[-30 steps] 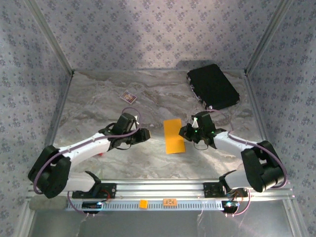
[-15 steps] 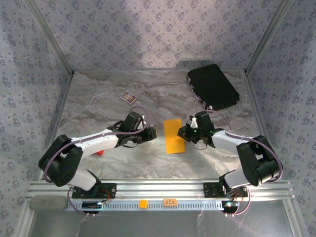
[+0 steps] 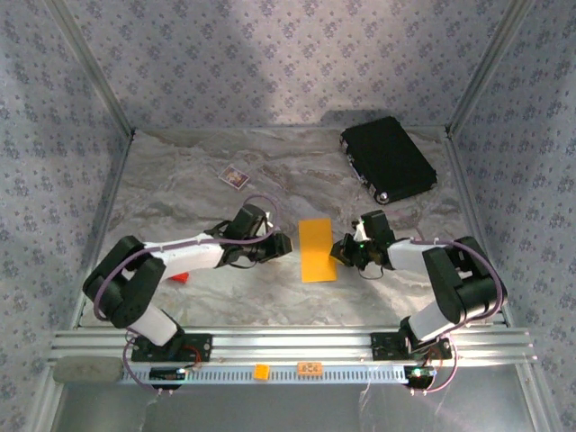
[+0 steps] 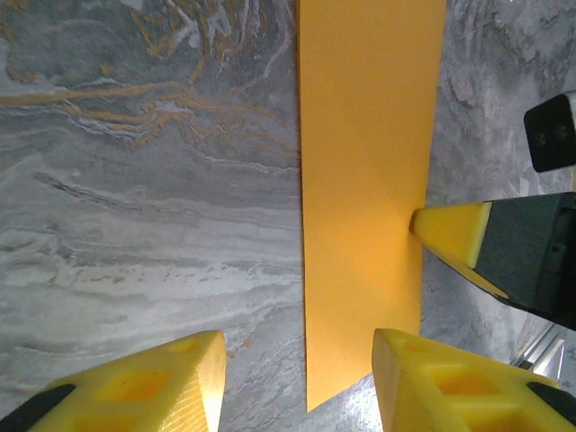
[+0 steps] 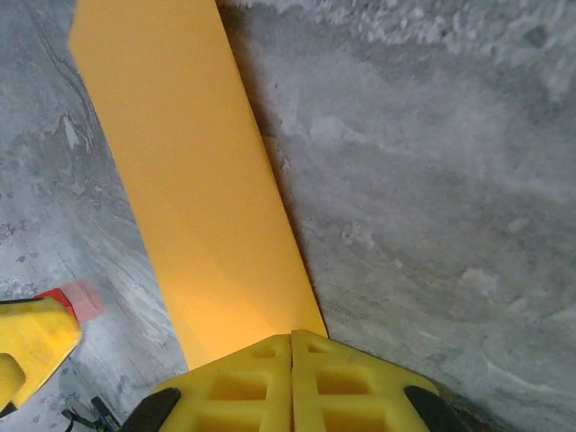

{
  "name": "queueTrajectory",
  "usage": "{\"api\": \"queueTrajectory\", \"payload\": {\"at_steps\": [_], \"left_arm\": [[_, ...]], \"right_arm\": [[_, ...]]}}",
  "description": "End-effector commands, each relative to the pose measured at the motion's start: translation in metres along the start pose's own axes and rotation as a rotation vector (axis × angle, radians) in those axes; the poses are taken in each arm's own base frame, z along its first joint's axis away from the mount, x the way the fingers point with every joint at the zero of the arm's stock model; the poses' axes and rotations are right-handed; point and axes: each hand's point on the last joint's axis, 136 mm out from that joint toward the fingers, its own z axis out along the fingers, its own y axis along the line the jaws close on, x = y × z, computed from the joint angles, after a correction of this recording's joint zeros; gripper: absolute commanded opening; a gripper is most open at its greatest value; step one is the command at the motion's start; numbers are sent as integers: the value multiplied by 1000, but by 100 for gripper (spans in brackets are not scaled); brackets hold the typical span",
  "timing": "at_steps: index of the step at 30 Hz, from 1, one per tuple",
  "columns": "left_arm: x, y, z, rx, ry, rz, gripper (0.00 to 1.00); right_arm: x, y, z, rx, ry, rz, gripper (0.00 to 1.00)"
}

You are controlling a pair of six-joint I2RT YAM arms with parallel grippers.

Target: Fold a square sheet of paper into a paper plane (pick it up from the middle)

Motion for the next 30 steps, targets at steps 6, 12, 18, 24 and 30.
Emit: {"api": "queueTrajectory", "payload": {"at_steps": [6,12,18,24,30], "left_arm": [[1,-19,14,62,30,5,46],[6,-24,32,85,75,-19,42],[11,-23,48,82,113,-44,38],[16,-17,58,68,135,-75,35],[17,-20,62,83,147,-83,31]], "right_arm": [[16,-20,3,41,37,52,8],[17,-22,2,54,30,62,9],[18,-26,4,62,35,72,9],[18,-26,4,63,34,73,9],[18,-27,4,64,33,74,9]]}}
